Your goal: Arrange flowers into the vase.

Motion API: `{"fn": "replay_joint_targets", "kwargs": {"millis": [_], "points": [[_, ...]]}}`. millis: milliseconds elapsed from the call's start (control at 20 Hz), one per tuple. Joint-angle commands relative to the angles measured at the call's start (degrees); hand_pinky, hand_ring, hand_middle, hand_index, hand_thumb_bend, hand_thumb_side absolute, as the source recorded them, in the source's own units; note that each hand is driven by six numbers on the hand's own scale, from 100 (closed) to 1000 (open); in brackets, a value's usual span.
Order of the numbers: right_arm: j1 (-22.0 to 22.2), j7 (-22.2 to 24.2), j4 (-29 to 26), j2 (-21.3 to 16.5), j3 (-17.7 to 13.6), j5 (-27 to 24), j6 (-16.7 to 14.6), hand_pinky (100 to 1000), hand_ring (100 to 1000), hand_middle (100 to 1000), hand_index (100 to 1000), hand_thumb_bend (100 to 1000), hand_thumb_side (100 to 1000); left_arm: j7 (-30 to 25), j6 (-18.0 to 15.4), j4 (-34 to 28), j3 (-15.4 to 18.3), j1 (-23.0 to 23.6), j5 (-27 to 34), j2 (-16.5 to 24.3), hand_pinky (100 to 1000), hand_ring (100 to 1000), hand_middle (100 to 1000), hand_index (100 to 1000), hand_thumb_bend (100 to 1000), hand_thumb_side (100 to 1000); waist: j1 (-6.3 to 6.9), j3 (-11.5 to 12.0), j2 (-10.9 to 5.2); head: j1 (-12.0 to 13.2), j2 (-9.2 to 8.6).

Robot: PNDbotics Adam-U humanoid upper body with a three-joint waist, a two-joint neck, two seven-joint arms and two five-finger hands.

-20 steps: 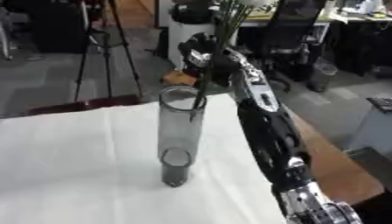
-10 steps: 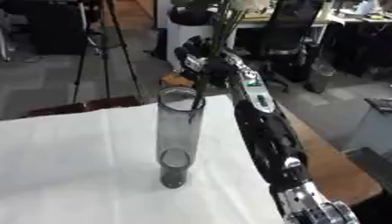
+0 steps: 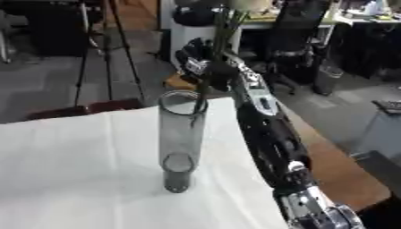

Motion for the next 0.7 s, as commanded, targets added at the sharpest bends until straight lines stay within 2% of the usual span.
{"fn": "replay_joint_targets", "kwargs": {"millis": [50,500,700], "points": [[-1.7,0.94,0.13,-0.67,0.29,0.89,-0.15,100,100,100,117,100,110,-0.25,-0.13,-0.71,-0.01,-0.43,0.1,0.35,567,501,551,944,667,842,0.63,0.05,-0.17,-0.33,-0.41],[-2.52,3.06,2.06,-0.13,1.34,2.81,-2.38,100,100,100,128,100,109,-0.38,-0.16,-0.67,-0.06,-0.46,0.14,0.3,568,501,552,944,667,843,0.51,0.0,-0.17,-0.49,-0.32],[-2.52,3.09,2.34,-0.11,1.85,3.39,-3.49,100,100,100,157,100,149,-0.36,-0.19,-0.65,-0.04,-0.45,0.13,0.29,568,502,552,945,667,843,0.44,0.14,-0.17,-0.47,-0.29]]}}
